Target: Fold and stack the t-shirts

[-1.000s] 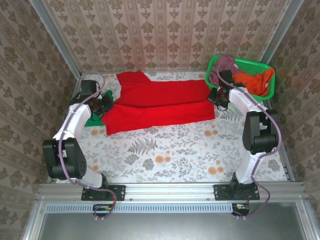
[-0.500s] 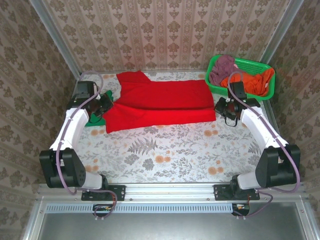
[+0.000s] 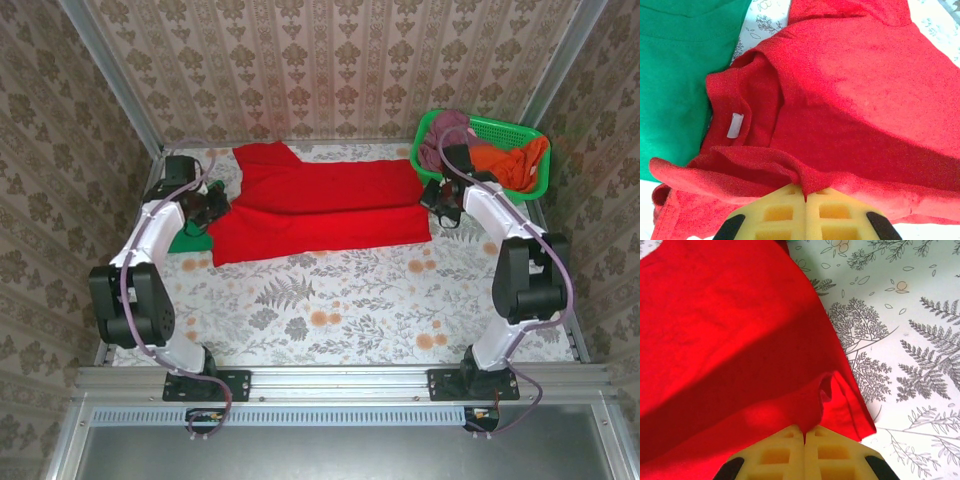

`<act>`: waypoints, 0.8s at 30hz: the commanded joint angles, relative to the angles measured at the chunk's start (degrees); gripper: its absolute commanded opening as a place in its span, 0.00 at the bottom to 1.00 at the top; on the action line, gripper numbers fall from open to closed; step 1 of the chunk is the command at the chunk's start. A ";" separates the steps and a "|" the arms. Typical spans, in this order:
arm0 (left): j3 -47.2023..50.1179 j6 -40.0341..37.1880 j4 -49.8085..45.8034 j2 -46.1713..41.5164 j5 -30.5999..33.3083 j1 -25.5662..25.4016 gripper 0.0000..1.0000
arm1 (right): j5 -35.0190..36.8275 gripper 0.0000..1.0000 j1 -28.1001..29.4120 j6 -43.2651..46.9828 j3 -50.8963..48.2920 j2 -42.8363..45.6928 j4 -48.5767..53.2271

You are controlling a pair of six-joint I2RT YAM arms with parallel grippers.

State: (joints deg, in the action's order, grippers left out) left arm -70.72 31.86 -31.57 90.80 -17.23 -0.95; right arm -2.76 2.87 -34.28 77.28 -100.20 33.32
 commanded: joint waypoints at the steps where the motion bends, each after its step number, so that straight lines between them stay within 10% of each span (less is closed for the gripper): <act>1: -1.66 -1.08 1.46 2.01 -1.47 0.54 0.00 | 0.62 0.02 -0.24 -0.15 2.95 -2.92 -0.49; 12: -4.08 1.08 3.85 6.69 -2.35 0.56 0.00 | -0.04 0.04 -0.68 1.34 7.21 -9.88 -5.02; 15: -5.10 2.17 4.61 7.61 -2.68 0.50 0.02 | -0.21 0.25 -0.76 4.28 9.75 -11.56 -6.71; 19: -4.60 3.67 5.15 6.39 -2.01 -0.07 0.59 | -0.32 0.74 -0.67 7.43 7.93 -8.39 -9.55; 24: 0.67 2.06 6.29 -0.75 3.43 -3.40 0.95 | 1.36 0.89 1.86 10.94 -3.68 -0.09 -15.69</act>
State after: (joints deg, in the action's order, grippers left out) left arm -72.44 34.24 -26.26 95.22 -16.93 -2.26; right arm -2.72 3.11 -26.83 78.59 -105.89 21.39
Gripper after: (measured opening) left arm 0.931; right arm 0.880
